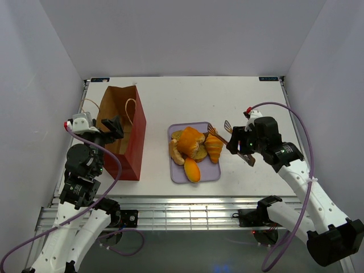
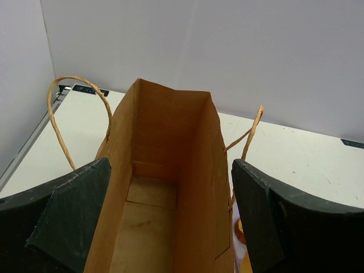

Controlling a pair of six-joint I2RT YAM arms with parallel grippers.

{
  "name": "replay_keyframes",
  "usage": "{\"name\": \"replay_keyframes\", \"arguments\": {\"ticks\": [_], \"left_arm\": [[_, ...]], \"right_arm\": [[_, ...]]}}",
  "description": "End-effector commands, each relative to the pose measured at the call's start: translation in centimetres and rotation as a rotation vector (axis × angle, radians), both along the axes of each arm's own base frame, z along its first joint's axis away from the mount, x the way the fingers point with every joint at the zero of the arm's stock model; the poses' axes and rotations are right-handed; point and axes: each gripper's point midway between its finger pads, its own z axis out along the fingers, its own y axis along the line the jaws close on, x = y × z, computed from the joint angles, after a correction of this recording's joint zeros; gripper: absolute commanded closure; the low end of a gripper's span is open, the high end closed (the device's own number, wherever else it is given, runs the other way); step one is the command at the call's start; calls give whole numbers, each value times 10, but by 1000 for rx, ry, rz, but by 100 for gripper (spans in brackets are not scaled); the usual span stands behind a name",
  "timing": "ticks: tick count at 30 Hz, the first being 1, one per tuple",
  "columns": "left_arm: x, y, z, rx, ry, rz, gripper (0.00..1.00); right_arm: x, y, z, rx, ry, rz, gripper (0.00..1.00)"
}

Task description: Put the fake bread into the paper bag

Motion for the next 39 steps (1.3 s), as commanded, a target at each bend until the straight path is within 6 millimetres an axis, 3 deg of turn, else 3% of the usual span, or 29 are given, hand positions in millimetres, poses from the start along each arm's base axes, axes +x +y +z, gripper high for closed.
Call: {"name": "replay_keyframes", "arguments": {"ticks": [1,8,34,39], "left_arm": [[2,0,-5,16,17,8,2],[3,0,-7,22,26,8,2],[1,1,-5,21,21,21,2],[0,2,-5,21,20,28,2]], "right_arm": [[6,8,7,27,-32,28,33],[16,9,10,22,-48,17,33],[20,14,-22,11,18,22,37],[19,13,-23,8,20,22,44]]}}
